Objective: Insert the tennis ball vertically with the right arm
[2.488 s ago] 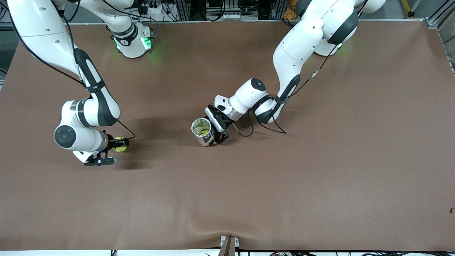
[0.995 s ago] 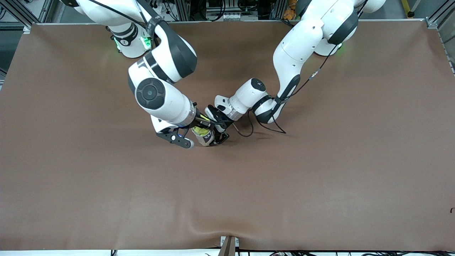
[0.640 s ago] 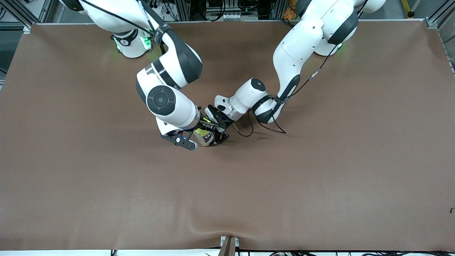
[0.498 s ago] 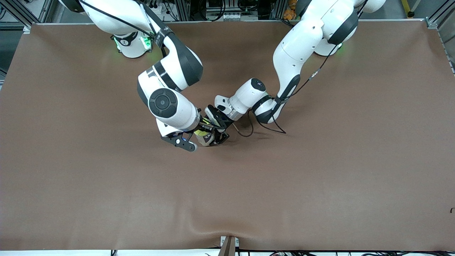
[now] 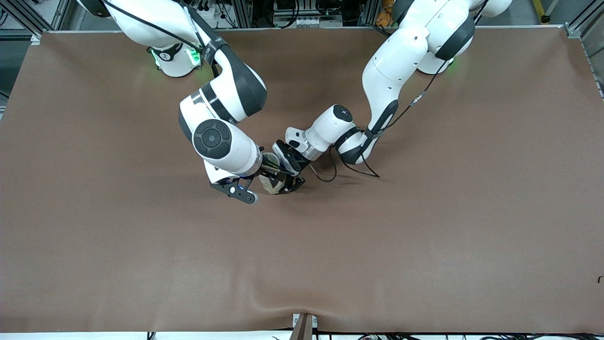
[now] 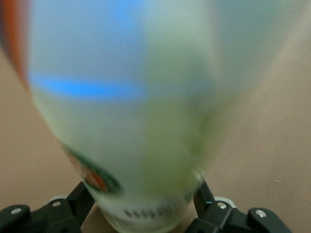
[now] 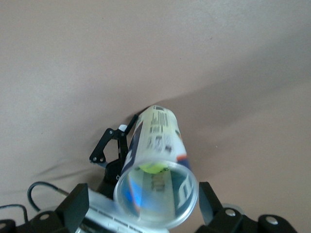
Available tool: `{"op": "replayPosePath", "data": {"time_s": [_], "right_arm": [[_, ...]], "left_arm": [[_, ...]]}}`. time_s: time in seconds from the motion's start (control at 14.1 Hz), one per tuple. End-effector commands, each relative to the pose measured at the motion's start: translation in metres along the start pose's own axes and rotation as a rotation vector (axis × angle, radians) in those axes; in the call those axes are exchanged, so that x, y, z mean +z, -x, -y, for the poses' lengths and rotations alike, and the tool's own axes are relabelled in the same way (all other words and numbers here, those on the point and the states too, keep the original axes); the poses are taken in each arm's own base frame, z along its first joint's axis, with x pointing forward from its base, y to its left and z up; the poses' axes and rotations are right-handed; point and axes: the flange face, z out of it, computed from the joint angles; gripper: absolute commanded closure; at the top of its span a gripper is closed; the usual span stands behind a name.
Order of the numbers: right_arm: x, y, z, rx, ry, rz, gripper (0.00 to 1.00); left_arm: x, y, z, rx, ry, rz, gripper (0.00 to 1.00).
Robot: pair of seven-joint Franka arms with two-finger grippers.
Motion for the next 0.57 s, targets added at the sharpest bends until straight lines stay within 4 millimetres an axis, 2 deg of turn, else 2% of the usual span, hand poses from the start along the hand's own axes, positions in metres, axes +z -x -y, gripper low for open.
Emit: {"op": "replayPosePath", "data": {"time_s": [0.0,0.14,0.28,0.43,0.5], "right_arm": [[-0.064,0.001,-0.011,0.01,-0.014,0.002,0.0],[-0.111,-0.03,-0.048,0.062,-0.036,0.008,0.0],[-0.151,-0.05,-0.082,0.114,-0.078,-0.031,0.0],[-0.18,-0.082,-0.126,0.146,-0.112,-0.061,0.0],[-0.197,-0.093,-0.149,0.098,-0.118,-0.091,0.0]], "left_arm": [[0.004,0.003,-0.001,-0.003,-0.004,-0.016,0.12],[0.004,0.003,-0.002,-0.002,-0.003,-0.016,0.12],[0.004,0.002,-0.001,-0.002,-0.003,-0.018,0.12],[0.004,0.001,-0.001,-0.002,-0.004,-0.019,0.12],[0.004,0.001,-0.002,-0.001,-0.003,-0.019,0.11]]}}
